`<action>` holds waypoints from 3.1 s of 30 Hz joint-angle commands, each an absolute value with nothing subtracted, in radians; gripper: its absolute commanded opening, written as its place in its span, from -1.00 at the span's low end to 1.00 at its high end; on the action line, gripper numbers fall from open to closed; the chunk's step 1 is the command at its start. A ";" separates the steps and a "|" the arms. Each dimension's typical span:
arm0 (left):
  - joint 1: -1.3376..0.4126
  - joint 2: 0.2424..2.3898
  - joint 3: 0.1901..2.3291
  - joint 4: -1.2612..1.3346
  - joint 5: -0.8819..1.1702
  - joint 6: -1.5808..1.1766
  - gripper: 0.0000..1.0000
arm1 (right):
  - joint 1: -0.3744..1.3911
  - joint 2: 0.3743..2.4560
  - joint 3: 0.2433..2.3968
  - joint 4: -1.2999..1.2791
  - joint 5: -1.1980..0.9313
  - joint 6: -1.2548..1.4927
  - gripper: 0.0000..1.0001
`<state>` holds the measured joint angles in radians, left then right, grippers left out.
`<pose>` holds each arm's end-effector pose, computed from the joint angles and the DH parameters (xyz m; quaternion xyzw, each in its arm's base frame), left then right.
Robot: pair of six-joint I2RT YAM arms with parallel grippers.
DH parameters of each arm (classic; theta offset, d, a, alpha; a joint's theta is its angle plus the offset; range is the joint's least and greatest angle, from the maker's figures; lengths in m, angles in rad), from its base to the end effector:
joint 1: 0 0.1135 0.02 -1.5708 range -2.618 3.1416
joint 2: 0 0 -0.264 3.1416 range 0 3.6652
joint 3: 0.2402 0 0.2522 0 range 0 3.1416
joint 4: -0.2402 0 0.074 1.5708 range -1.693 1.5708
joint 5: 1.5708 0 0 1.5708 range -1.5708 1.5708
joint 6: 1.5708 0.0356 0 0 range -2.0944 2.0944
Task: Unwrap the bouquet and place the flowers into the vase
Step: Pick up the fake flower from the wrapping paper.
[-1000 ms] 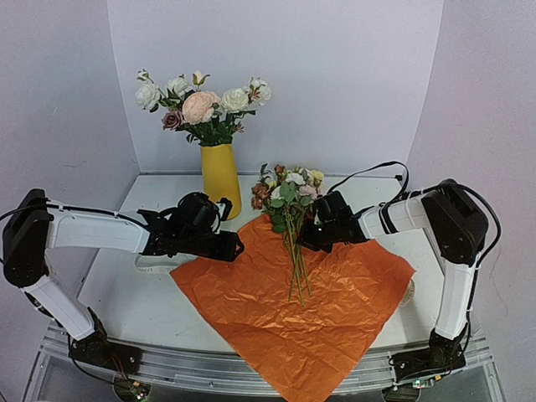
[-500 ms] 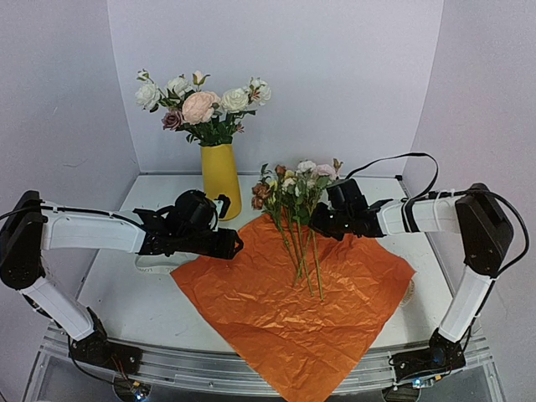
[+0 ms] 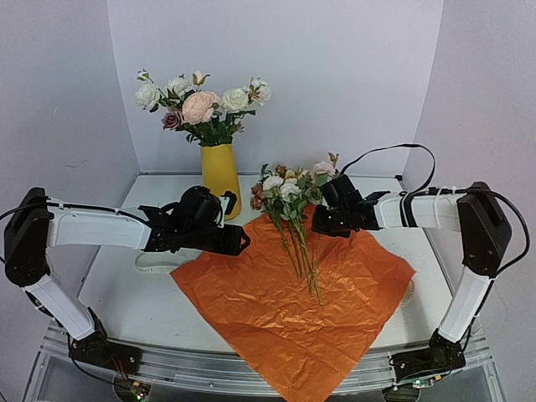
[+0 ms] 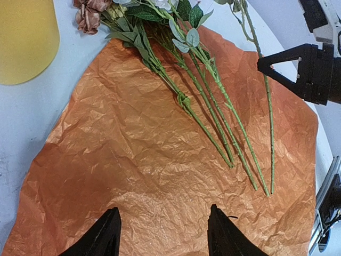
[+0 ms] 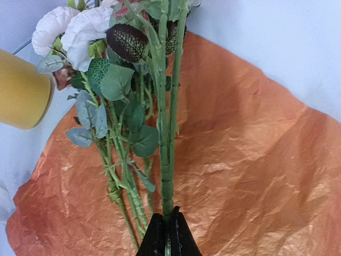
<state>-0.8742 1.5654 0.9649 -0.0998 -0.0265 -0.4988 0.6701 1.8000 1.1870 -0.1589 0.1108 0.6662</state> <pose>0.2178 -0.2589 0.2180 0.1637 0.8918 -0.2579 0.3337 0.3107 0.2411 0.2024 0.0197 0.9199 0.2005 0.3364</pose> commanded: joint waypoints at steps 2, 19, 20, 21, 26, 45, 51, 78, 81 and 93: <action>-0.873 1.577 1.025 -0.024 -0.003 -0.504 0.15 | 0.667 1.756 1.233 -0.246 0.296 0.585 -1.00; -0.873 1.590 1.034 0.043 0.051 -0.527 0.15 | 0.681 1.613 1.347 -0.377 0.302 0.403 -1.00; -0.873 1.593 1.031 0.061 0.066 -0.530 0.16 | 0.681 1.606 1.350 -0.373 0.257 0.400 -1.00; -0.873 1.594 1.028 0.073 0.072 -0.532 0.16 | 0.680 1.604 1.351 -0.370 0.236 0.401 -1.00; -0.873 1.607 1.019 0.161 0.087 -0.557 0.25 | 0.681 1.578 1.349 -0.345 0.062 0.455 -1.00; -0.854 1.734 1.171 0.167 0.026 -0.530 0.25 | 0.692 1.487 1.381 -0.356 -0.030 0.491 -1.00; -0.826 1.747 1.217 0.167 0.031 -0.517 0.25 | 0.695 1.474 1.405 -0.389 -0.018 0.482 -1.00; -0.654 2.006 1.519 0.158 0.188 -0.573 0.26 | 0.757 1.450 1.523 -0.567 -0.040 0.500 -1.00; -0.652 2.023 1.541 0.158 0.191 -0.574 0.27 | 0.769 1.429 1.486 -0.568 -0.040 0.521 -1.00; -0.649 2.109 1.591 0.156 0.230 -0.583 0.27 | 0.804 1.401 1.242 -0.389 -0.073 0.610 -1.00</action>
